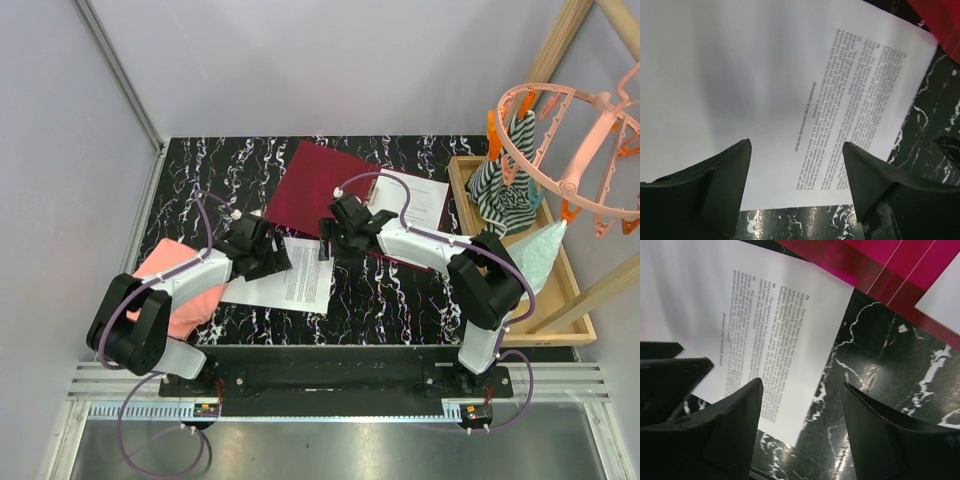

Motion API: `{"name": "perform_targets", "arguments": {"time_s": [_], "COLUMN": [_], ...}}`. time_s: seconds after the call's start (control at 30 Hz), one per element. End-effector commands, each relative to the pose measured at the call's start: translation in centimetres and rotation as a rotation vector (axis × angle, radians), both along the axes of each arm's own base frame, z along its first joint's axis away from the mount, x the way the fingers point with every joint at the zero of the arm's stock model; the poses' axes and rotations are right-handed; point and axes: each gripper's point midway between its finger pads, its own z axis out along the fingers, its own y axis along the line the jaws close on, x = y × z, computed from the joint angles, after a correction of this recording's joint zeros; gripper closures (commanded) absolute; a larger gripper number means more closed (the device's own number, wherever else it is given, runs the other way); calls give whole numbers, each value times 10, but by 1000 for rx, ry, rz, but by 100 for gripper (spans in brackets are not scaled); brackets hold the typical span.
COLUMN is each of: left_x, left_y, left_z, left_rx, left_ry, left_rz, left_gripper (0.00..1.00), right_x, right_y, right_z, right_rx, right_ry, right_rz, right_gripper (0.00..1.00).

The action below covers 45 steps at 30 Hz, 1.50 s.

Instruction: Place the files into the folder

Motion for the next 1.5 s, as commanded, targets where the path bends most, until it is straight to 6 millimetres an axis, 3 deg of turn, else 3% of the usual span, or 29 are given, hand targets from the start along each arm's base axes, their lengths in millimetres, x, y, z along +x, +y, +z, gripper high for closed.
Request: {"name": "perform_targets", "arguments": {"time_s": [0.0, 0.1, 0.27, 0.43, 0.73, 1.03, 1.27, 1.47], "left_x": [6, -2, -15, -24, -37, -48, -53, -57], "left_y": [14, 17, 17, 19, 19, 19, 23, 27], "left_z": [-13, -23, -38, -43, -43, -45, -40, -40], "left_rx": [9, -3, -27, -31, -70, -82, -76, -70], "left_ry": [-10, 20, 54, 65, 71, 79, 71, 80], "left_rz": [158, 205, 223, 212, 201, 179, 175, 177], "left_gripper": [23, 24, 25, 25, 26, 26, 25, 25], "right_x": [5, -2, -2, 0, -22, -35, -9, -10], "right_y": [21, 25, 19, 19, 35, 60, 13, 10], "right_z": [12, 5, -14, -26, -52, -41, -33, -46], "right_rx": [161, 211, 152, 118, 42, 104, -150, -219], "right_ry": [12, 44, 28, 34, 56, 46, -119, -100], "right_rz": [-206, -272, -318, -314, -289, -221, -220, -181], "right_gripper": [28, 30, 31, 31, 30, 29, 23, 21]}}
